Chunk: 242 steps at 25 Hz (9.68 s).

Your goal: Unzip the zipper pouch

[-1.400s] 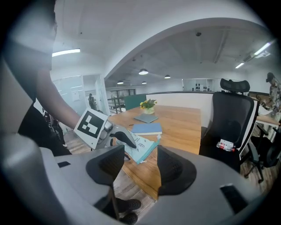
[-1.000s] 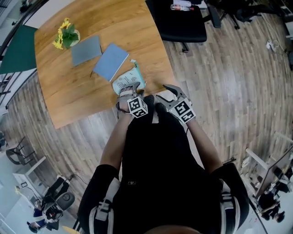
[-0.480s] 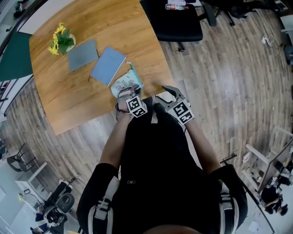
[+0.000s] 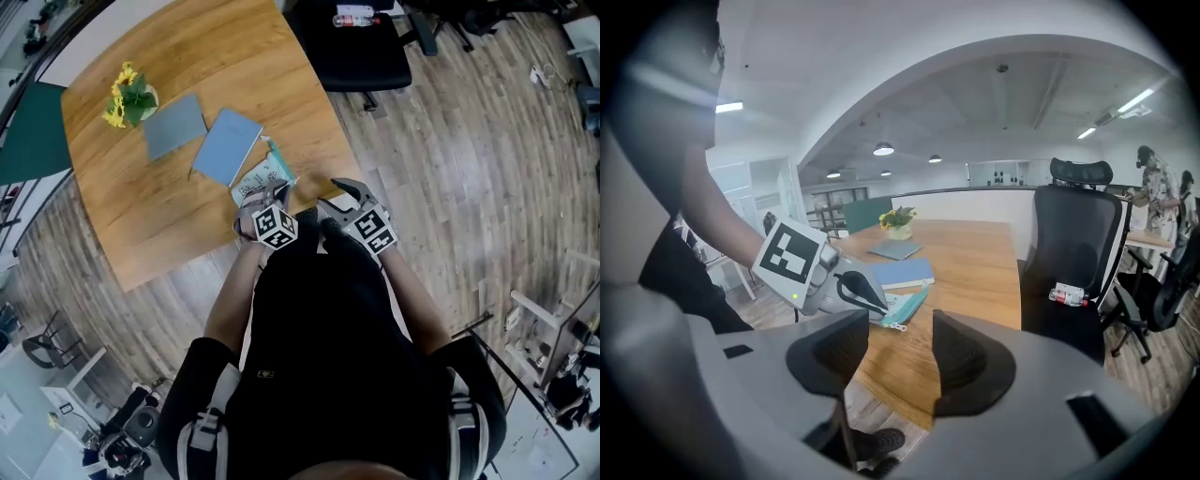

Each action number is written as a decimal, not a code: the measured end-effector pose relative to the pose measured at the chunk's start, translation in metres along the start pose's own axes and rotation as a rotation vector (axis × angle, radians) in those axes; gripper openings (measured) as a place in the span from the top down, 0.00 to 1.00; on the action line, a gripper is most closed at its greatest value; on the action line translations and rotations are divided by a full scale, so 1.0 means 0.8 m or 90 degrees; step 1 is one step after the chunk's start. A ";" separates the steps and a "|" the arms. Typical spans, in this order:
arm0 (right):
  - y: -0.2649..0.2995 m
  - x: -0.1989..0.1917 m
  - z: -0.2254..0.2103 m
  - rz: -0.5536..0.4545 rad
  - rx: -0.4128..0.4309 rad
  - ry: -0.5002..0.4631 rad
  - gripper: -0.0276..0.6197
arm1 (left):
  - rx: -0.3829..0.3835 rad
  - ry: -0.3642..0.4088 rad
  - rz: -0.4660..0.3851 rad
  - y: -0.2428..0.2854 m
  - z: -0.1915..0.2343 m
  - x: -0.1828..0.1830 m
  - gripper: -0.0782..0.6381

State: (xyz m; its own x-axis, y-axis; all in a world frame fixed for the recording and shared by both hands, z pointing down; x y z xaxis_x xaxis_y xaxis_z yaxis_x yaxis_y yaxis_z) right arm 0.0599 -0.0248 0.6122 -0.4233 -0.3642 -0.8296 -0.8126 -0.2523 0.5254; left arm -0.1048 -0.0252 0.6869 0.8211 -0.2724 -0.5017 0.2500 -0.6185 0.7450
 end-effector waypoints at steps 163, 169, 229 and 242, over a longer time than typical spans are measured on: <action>0.015 0.110 -0.012 -0.075 -0.029 -0.101 0.95 | -0.190 -0.026 -0.326 -0.179 0.078 0.098 0.88; 0.020 0.109 -0.016 -0.074 -0.038 -0.096 0.95 | -0.195 -0.031 -0.327 -0.178 0.079 0.095 0.88; 0.012 0.114 -0.056 -0.069 -0.114 -0.094 0.95 | -0.226 -0.015 -0.366 -0.197 0.088 0.109 0.88; 0.013 0.120 -0.063 -0.059 -0.121 -0.096 0.95 | -0.230 -0.013 -0.374 -0.201 0.094 0.109 0.88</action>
State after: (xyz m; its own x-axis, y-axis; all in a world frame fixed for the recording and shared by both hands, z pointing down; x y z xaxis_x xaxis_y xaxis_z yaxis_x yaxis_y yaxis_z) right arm 0.0311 -0.1071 0.5478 -0.4172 -0.1975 -0.8871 -0.7668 -0.4474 0.4603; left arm -0.1121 -0.0048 0.4899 0.4880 0.0172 -0.8727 0.8089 -0.3845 0.4447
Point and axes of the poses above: the fingertips, and each gripper's own axes: y forward along the fingers, z to its left, x out of its top, the point moved 8 cm from there along -y, backward along the fingers, and after that the axes turned 8 degrees about x, right-handed, at the moved point
